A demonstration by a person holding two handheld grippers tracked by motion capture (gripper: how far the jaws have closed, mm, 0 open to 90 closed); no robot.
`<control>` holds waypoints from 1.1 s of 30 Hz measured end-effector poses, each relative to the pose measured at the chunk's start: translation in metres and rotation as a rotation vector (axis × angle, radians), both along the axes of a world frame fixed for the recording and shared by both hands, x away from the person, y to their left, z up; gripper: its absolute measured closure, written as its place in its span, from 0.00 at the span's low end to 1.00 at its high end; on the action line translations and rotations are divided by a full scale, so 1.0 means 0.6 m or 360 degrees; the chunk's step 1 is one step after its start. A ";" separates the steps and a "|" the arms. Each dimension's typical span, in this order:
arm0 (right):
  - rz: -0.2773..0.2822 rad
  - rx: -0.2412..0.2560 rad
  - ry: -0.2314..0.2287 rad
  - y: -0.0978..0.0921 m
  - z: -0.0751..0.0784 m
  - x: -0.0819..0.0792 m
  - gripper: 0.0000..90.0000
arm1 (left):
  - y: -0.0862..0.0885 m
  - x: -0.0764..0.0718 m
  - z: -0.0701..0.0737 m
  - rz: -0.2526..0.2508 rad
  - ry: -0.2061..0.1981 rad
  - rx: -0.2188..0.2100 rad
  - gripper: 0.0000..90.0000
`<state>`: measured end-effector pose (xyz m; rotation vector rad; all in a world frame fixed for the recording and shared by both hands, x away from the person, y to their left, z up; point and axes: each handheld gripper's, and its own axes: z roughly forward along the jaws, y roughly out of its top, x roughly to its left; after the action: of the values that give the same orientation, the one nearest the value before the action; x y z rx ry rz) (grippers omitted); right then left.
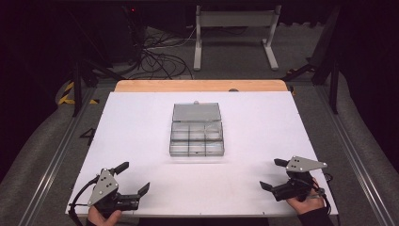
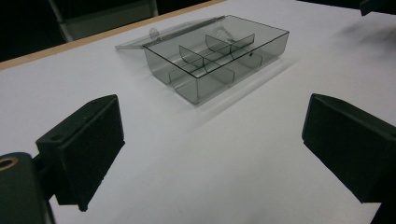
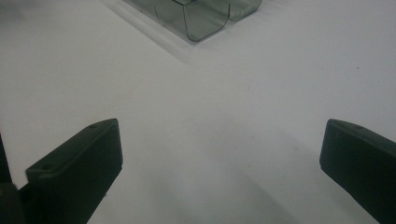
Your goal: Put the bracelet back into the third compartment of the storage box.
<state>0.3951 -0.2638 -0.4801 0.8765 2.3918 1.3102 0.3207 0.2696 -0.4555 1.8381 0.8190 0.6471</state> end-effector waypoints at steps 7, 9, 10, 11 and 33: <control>0.0008 -0.0046 0.0131 0.001 -0.006 0.001 0.00 | 0.000 0.001 -0.001 -0.0003 0.0005 0.0007 0.07; 0.0009 -0.0048 0.0122 0.002 -0.006 0.002 0.00 | 0.000 0.001 -0.001 0.0002 0.0003 0.0005 0.07; 0.0008 -0.0053 0.0112 0.002 -0.006 0.002 0.00 | 0.000 0.001 -0.001 0.0002 0.0003 0.0007 0.07; 0.0008 -0.0054 0.0104 0.002 -0.006 0.002 0.00 | 0.000 0.001 -0.002 0.0004 0.0007 0.0001 0.07; 0.0001 -0.0066 -0.0008 0.006 0.001 -0.007 0.00 | 0.002 0.000 -0.001 0.0017 -0.0021 0.0009 0.06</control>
<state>0.3911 -0.2601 -0.4794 0.8598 2.4068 1.2566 0.3209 0.2709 -0.4560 1.8335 0.8196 0.6685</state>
